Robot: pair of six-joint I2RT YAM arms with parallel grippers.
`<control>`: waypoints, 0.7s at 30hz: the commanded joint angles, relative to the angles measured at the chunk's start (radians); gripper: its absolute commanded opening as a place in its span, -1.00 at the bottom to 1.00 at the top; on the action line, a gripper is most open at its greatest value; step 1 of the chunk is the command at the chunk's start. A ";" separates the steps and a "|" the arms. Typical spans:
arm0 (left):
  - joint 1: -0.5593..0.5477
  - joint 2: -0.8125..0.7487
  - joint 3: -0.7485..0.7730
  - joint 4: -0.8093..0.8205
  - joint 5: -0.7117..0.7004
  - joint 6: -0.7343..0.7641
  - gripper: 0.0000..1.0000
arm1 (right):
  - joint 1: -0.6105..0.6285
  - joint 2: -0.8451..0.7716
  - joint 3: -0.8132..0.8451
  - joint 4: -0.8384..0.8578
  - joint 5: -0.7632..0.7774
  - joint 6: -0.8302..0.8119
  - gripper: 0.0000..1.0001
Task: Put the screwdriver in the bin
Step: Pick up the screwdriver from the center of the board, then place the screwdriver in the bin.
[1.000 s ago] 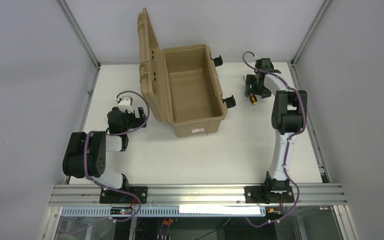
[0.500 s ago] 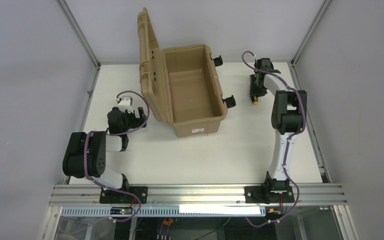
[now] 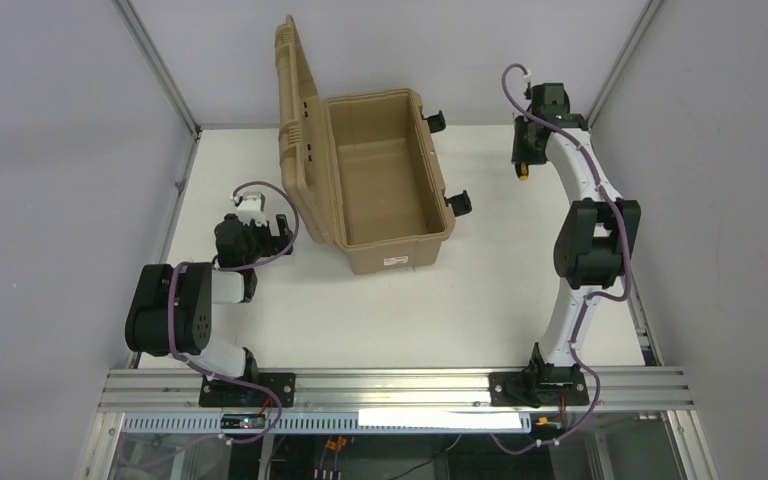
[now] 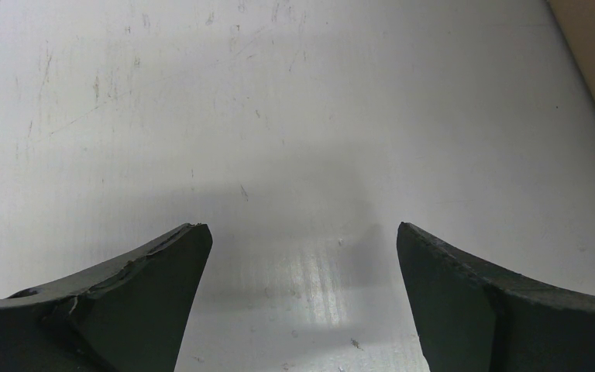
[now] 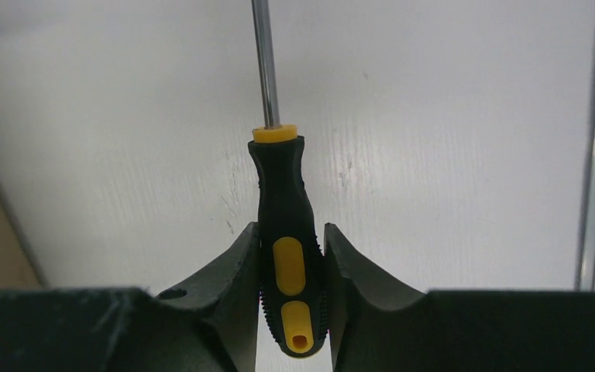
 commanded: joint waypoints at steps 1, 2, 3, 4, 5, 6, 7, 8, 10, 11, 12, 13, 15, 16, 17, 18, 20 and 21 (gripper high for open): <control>-0.008 -0.027 0.000 0.015 -0.019 -0.007 0.98 | -0.004 -0.113 0.134 -0.065 0.031 -0.010 -0.89; -0.008 -0.027 0.000 0.015 -0.019 -0.007 0.98 | -0.005 -0.123 0.166 -0.087 0.033 -0.009 -0.90; -0.007 -0.027 0.000 0.015 -0.019 -0.007 0.98 | -0.004 -0.130 0.190 -0.100 0.035 -0.009 -0.92; -0.008 -0.027 0.000 0.015 -0.019 -0.008 0.98 | -0.004 -0.139 0.213 -0.113 0.038 -0.010 -0.93; -0.007 -0.027 0.000 0.015 -0.020 -0.007 0.98 | -0.004 -0.145 0.238 -0.127 0.040 -0.009 -0.93; -0.008 -0.027 0.000 0.015 -0.019 -0.007 0.98 | -0.004 -0.151 0.265 -0.140 0.041 -0.006 -0.93; -0.007 -0.027 0.000 0.015 -0.019 -0.008 0.98 | -0.005 -0.155 0.292 -0.157 0.044 -0.003 -0.92; -0.008 -0.027 0.000 0.015 -0.019 -0.007 0.98 | -0.004 -0.158 0.335 -0.182 0.048 -0.003 -0.92; -0.008 -0.027 0.000 0.015 -0.019 -0.007 0.98 | -0.003 -0.160 0.387 -0.213 0.054 -0.002 -0.92; -0.008 -0.027 0.000 0.015 -0.019 -0.008 0.98 | -0.003 -0.162 0.414 -0.231 0.057 -0.003 -0.92; -0.008 -0.027 0.000 0.015 -0.019 -0.007 0.98 | -0.003 -0.166 0.444 -0.243 0.060 -0.003 -0.92; -0.008 -0.027 0.000 0.015 -0.019 -0.008 0.98 | -0.003 -0.169 0.460 -0.251 0.060 -0.004 -0.92; -0.008 -0.027 0.000 0.015 -0.019 -0.008 0.98 | -0.004 -0.180 0.505 -0.273 0.067 -0.008 -0.92; -0.007 -0.028 0.000 0.015 -0.019 -0.007 0.98 | -0.003 -0.183 0.518 -0.278 0.067 -0.008 -0.93; -0.007 -0.027 0.000 0.015 -0.019 -0.007 0.98 | -0.003 -0.187 0.535 -0.287 0.069 -0.010 -0.92; -0.007 -0.027 0.000 0.015 -0.019 -0.007 0.98 | -0.002 -0.192 0.551 -0.299 0.070 -0.009 -0.92; -0.008 -0.027 0.000 0.015 -0.019 -0.007 0.98 | 0.000 -0.205 0.573 -0.311 0.072 -0.006 -0.94; -0.007 -0.027 0.000 0.015 -0.019 -0.008 0.98 | 0.005 -0.212 0.580 -0.314 0.075 -0.002 -0.95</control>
